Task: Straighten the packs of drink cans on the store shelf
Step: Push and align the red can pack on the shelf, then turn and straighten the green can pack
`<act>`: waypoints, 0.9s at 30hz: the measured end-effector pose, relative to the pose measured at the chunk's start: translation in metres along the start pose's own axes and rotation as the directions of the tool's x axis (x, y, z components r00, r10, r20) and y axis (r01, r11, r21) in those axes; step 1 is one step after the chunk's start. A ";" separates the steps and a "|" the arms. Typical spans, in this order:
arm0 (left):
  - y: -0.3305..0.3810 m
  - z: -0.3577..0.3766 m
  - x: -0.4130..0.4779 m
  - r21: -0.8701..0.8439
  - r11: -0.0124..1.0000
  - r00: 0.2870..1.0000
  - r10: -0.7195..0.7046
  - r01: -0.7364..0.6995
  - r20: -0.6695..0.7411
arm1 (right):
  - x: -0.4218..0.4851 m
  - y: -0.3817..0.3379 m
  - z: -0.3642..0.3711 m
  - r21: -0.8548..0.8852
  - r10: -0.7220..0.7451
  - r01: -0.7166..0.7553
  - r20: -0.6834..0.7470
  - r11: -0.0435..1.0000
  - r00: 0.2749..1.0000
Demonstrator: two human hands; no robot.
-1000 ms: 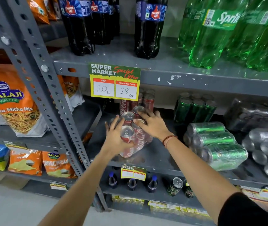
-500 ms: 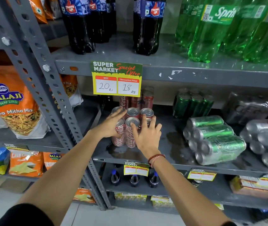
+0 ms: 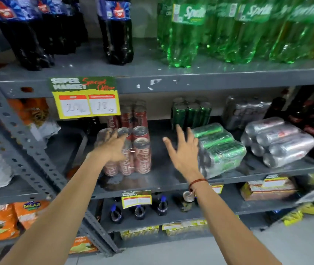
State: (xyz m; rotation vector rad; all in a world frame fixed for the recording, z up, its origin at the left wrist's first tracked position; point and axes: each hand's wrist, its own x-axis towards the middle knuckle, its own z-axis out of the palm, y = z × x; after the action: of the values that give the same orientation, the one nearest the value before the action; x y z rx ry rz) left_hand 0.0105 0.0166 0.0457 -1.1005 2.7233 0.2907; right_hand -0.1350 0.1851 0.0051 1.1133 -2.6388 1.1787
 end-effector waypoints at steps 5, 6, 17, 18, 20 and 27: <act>0.104 -0.026 0.032 -0.162 0.916 0.925 0.339 -0.367 -0.173 | 0.025 0.082 -0.082 -0.006 0.262 -0.264 -0.090 0.965 0.961; 0.127 -0.025 0.041 -0.205 0.886 0.905 0.383 -0.417 -0.186 | 0.027 0.095 -0.092 -0.012 0.332 -0.333 -0.052 0.943 0.942; 0.292 0.013 0.121 -0.271 0.922 0.936 0.323 -0.277 0.143 | 0.036 0.153 -0.098 0.461 0.670 -0.745 0.356 0.481 0.652; 0.297 0.013 0.126 -0.222 0.934 0.929 0.320 -0.278 0.184 | 0.039 0.154 -0.098 0.485 0.676 -0.760 0.383 0.433 0.630; 0.303 0.012 0.136 -0.105 0.950 0.912 0.311 -0.294 0.266 | 0.043 0.156 -0.097 0.505 0.688 -0.781 0.418 0.367 0.594; 0.310 0.015 0.147 -0.109 0.946 0.908 0.324 -0.306 0.265 | 0.046 0.157 -0.094 0.559 0.714 -0.732 0.319 0.390 0.624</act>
State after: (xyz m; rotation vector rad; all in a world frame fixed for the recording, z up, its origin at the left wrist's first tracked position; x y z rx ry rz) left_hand -0.3093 0.1414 0.0290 -0.5705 2.6354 0.5416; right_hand -0.2898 0.2908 -0.0133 -0.2212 -2.8442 2.3725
